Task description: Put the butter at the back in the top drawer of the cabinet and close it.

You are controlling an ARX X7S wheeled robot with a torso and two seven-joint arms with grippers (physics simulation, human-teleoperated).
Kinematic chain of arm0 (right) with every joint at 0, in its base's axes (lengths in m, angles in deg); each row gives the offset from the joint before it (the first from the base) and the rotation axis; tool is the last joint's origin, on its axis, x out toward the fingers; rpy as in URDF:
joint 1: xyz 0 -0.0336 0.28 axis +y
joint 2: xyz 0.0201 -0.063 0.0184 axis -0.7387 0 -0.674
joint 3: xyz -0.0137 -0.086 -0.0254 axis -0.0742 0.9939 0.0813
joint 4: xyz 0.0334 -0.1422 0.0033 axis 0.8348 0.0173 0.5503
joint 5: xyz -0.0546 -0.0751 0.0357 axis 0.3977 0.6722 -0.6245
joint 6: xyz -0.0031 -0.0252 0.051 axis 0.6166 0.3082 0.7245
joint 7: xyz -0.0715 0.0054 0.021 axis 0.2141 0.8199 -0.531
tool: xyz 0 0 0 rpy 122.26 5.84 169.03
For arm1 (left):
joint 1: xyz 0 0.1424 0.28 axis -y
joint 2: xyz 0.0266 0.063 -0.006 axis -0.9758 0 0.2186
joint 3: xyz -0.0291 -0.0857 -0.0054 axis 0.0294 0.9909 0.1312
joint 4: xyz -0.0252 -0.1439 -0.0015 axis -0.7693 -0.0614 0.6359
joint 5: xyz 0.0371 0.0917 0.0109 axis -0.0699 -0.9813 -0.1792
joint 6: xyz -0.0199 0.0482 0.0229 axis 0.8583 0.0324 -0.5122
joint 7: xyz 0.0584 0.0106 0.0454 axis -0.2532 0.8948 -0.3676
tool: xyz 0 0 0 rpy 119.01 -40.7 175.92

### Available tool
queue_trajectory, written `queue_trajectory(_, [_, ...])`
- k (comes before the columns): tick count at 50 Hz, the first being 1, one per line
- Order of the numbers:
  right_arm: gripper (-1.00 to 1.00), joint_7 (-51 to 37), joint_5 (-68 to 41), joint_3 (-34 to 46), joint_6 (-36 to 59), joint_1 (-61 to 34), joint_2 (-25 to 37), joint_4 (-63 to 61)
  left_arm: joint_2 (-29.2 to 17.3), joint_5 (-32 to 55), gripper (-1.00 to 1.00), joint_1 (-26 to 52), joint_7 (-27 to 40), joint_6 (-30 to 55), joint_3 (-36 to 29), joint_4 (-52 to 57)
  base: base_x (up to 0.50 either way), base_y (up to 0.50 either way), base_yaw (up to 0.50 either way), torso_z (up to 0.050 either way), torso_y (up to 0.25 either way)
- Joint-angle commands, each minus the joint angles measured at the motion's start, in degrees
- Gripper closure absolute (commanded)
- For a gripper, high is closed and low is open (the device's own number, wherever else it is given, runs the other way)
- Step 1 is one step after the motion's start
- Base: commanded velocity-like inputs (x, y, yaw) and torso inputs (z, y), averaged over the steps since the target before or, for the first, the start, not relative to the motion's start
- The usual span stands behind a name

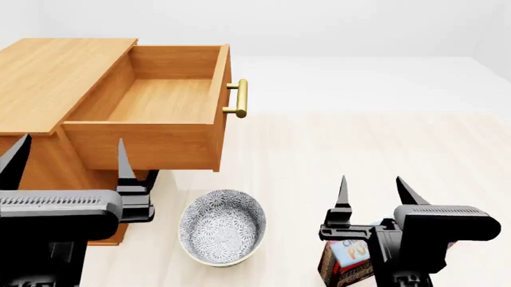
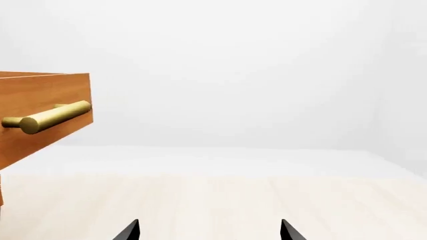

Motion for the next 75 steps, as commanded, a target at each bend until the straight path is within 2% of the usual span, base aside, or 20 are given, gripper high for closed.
queue_trajectory(1, [-1.0, -3.4, -2.8, -4.8, 4.1, -4.7, -0.9, 3.7, -2.3, -4.8, -1.0, -4.8, -1.2, -5.2, 0.1, 0.6, 0.0, 0.0, 0.0, 0.0, 0.0])
queue_trajectory(7, [-1.0, -7.4, -6.1, -10.5, 7.3, -8.1, -2.6, 8.2, -1.7, -5.5, -1.0, -4.5, -1.7, -5.6, -0.5, 1.3, 0.0, 0.0, 0.0, 0.0, 0.0])
queue_trajectory(20, [-1.0, -17.3, -7.5, -16.2, 16.6, -15.8, -5.0, 15.6, -1.6, -6.3, -1.0, -5.6, -3.3, -8.2, -1.0, 0.5, 0.0, 0.0, 0.0, 0.0, 0.0])
queue_trajectory(27, [-1.0, -19.8, -9.6, -19.7, 19.5, -19.8, -6.1, 20.8, -1.6, -5.8, -1.0, -5.1, -3.6, -8.4, -1.1, 0.4, 0.0, 0.0, 0.0, 0.0, 0.0])
queue_trajectory(32, [-1.0, -18.3, -13.6, -22.0, 23.2, -23.4, -5.6, 24.9, -1.5, -5.6, -1.0, -4.9, -3.7, -8.5, -1.2, 0.2, 0.0, 0.0, 0.0, 0.0, 0.0])
queue_trajectory(41, [-1.0, -19.3, -10.1, -22.7, 20.0, -25.5, -4.6, 31.3, -0.5, -6.1, -1.0, -4.4, -4.0, -8.1, -2.1, -0.1, 0.0, 0.0, 0.0, 0.0, 0.0])
queue_trajectory(48, [-1.0, -18.8, -8.9, -21.7, 21.3, -29.1, -2.6, 36.4, -0.4, -6.0, -1.0, -4.4, -4.1, -8.4, -2.4, -0.2, 0.0, 0.0, 0.0, 0.0, 0.0])
queue_trajectory(75, [-1.0, -10.8, -3.1, -17.3, 14.5, -48.7, -1.2, 77.2, 2.1, -5.6, -1.0, -2.1, -4.4, -5.6, -4.9, 0.3, 0.0, 0.0, 0.0, 0.0, 0.0])
